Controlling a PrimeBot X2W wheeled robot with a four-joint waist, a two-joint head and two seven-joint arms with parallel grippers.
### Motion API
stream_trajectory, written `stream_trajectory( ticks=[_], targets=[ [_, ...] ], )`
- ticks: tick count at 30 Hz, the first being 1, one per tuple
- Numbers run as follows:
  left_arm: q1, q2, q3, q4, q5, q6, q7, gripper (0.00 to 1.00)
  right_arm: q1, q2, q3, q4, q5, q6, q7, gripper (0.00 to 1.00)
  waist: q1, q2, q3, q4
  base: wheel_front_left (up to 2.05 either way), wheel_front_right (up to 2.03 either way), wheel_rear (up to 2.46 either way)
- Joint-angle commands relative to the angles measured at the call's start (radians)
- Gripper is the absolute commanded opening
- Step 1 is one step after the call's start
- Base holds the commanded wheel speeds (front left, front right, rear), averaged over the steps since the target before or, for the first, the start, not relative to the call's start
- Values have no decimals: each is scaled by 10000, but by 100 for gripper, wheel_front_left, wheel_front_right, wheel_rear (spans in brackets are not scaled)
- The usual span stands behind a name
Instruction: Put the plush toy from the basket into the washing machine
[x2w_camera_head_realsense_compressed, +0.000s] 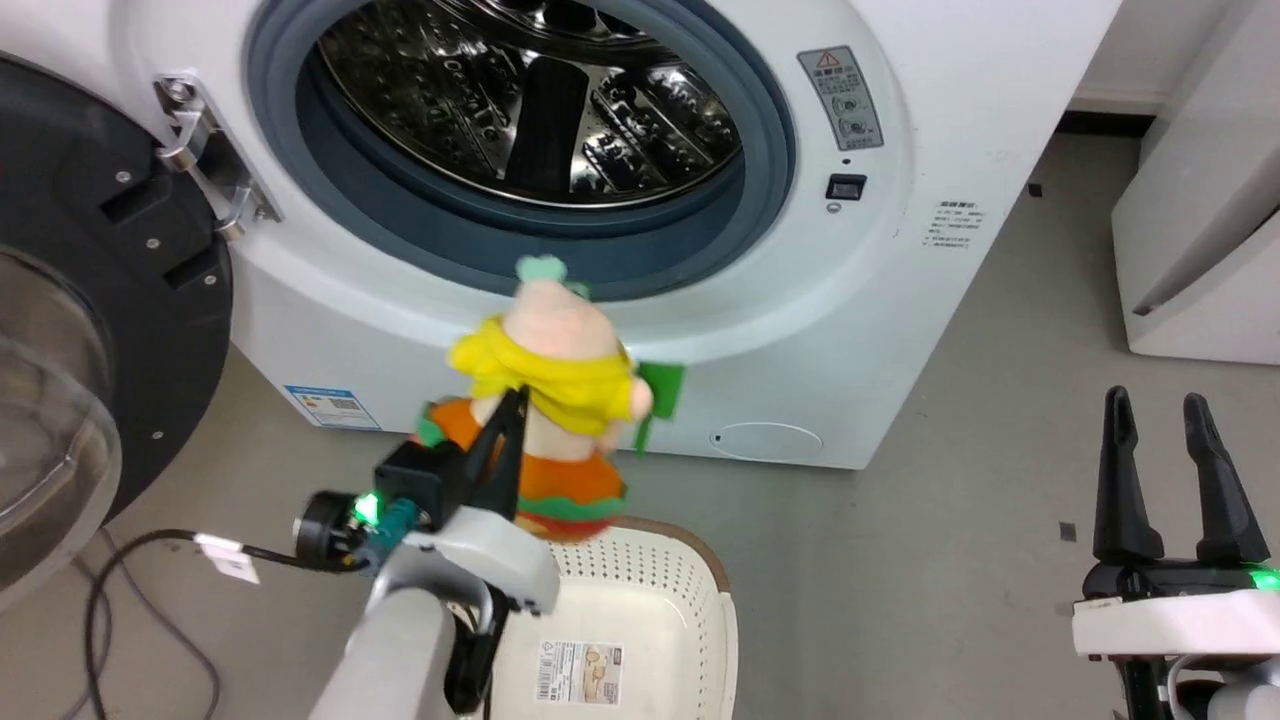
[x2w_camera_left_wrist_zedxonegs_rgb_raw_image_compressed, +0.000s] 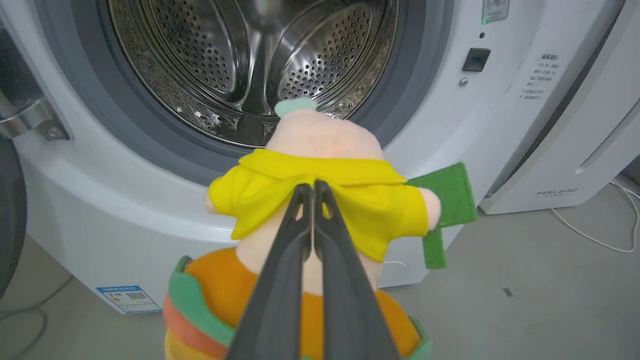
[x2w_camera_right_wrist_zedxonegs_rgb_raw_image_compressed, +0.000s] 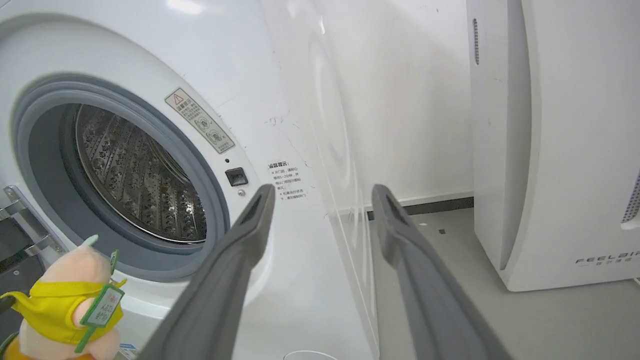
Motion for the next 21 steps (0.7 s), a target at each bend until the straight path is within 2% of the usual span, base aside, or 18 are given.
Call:
stream_trajectory(
  ticks=[1, 9, 21],
  targets=[
    [-295, -12, 202, -215, 85, 66, -55, 0, 28, -4, -16, -48, -84, -7, -44, 100, 1, 0, 114, -90, 0, 0, 0],
    [-1132, 11, 988, -444, 385, 69, -55, 0, -272, -4, 147, -113, -87, -7, -44, 100, 1, 0, 633, -492, 0, 0, 0],
    [-3024, 415, 2160, 71, 773, -43, -55, 0, -1102, -4, 423, -232, 8, -7, -44, 100, 1, 0, 1895, -1472, 0, 0, 0]
  ],
)
